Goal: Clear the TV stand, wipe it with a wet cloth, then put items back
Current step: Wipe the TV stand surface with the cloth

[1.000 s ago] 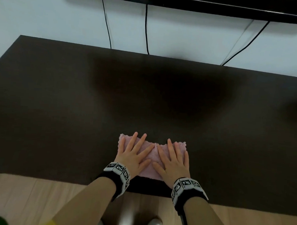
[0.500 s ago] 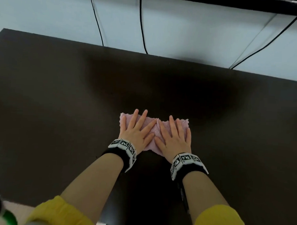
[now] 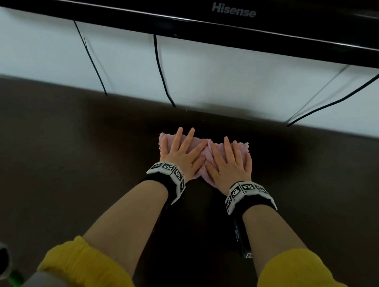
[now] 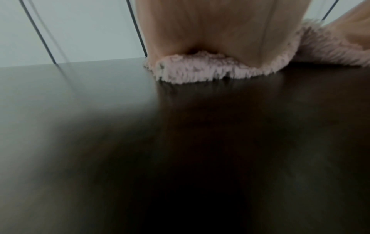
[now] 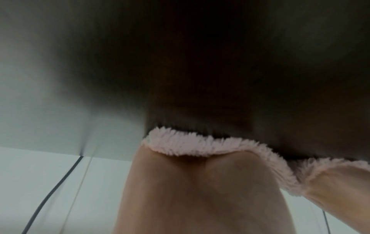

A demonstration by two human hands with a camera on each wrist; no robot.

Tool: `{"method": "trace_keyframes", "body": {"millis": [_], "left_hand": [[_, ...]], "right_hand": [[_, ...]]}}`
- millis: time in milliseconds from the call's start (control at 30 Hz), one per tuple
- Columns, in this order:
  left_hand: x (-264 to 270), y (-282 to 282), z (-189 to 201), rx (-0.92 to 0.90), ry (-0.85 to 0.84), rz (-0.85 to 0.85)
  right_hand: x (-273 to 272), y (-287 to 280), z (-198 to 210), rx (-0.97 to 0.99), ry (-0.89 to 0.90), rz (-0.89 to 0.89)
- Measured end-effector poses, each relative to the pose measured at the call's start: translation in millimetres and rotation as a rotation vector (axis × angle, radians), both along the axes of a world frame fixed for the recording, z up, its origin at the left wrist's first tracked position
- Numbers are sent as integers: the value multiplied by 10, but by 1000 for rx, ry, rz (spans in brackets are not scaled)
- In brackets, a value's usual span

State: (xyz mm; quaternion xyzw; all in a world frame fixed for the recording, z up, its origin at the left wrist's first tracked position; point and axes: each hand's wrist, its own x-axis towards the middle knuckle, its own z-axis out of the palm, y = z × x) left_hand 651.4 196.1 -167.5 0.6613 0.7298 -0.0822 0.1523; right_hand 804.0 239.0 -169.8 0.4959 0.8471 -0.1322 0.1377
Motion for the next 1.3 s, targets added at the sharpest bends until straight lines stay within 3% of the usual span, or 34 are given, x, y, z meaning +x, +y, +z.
{"method": "trace_keyframes", "body": {"millis": [633, 1033, 1300], "left_hand": [[125, 927, -72, -15, 4, 216], [781, 990, -66, -7, 15, 217], [1172, 607, -82, 33, 42, 157]], "right_hand": [[24, 1052, 4, -65, 61, 114], [709, 1070, 18, -39, 72, 142], [1113, 700, 39, -7, 43, 131]]}}
